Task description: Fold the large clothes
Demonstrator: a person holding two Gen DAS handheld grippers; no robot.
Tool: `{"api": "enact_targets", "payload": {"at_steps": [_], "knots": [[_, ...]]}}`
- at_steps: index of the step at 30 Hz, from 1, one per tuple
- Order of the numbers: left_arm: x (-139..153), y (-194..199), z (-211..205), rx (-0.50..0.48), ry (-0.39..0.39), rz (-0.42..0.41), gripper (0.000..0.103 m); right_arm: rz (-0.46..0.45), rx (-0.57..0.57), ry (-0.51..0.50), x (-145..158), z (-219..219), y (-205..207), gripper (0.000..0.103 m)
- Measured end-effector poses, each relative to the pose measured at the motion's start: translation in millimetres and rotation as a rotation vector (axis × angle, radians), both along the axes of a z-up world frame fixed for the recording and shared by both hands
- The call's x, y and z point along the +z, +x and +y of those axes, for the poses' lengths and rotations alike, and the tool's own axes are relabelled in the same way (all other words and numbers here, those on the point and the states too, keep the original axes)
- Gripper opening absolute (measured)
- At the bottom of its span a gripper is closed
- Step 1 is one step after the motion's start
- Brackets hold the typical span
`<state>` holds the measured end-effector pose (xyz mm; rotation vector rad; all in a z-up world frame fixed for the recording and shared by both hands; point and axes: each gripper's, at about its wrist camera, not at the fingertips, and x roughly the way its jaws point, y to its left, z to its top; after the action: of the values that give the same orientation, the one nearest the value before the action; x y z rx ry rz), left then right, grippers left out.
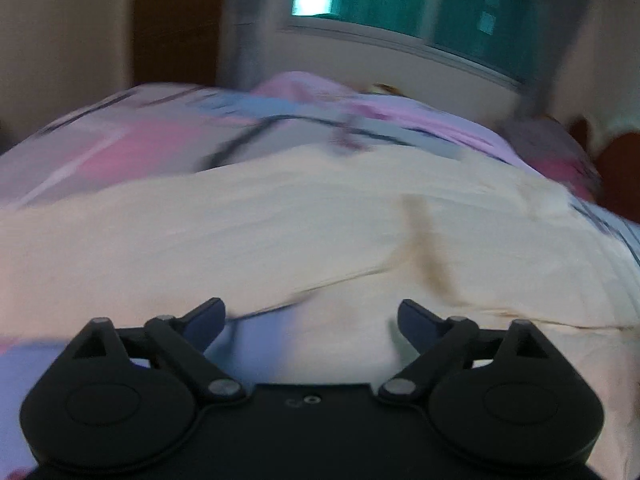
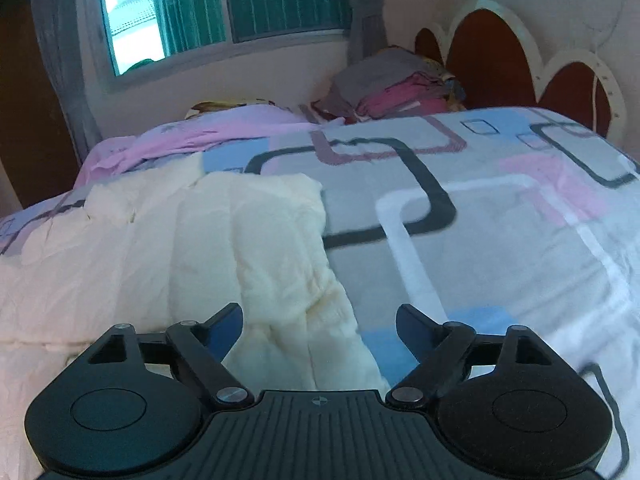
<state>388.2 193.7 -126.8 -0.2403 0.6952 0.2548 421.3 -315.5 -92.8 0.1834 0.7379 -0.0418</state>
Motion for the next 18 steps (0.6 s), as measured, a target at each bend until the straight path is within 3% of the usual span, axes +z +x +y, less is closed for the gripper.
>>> {"api": "enact_targets", "payload": {"at_steps": [2, 5, 9, 13, 18], "knots": [[-1.7, -28.8, 36.7, 0.101, -0.042, -0.008, 0.073, 0.016, -0.013, 0.004, -0.8, -1.7, -4.2, 0.073], [-6.6, -67.2, 91.1, 0.263, -0.123, -0.017, 0.068, 0.035, -0.031, 0.004, -3.2, -1.1, -5.3, 0.073], [-17.6, -101.1, 156.2, 0.446, -0.332, -0.103, 0.059, 0.043, -0.046, 0.008, -2.4, 7.1, -1.1, 0.073], [-26.9, -102.0, 194.8, 0.534, -0.469, -0.214, 0.055, 0.039, -0.065, 0.019, 2.1, 17.6, 6.8, 0.073], [-35.8, -90.0, 215.9, 0.581, -0.559, -0.300, 0.054, 0.028, -0.051, 0.006, 6.5, 35.7, 17.9, 0.073]]}}
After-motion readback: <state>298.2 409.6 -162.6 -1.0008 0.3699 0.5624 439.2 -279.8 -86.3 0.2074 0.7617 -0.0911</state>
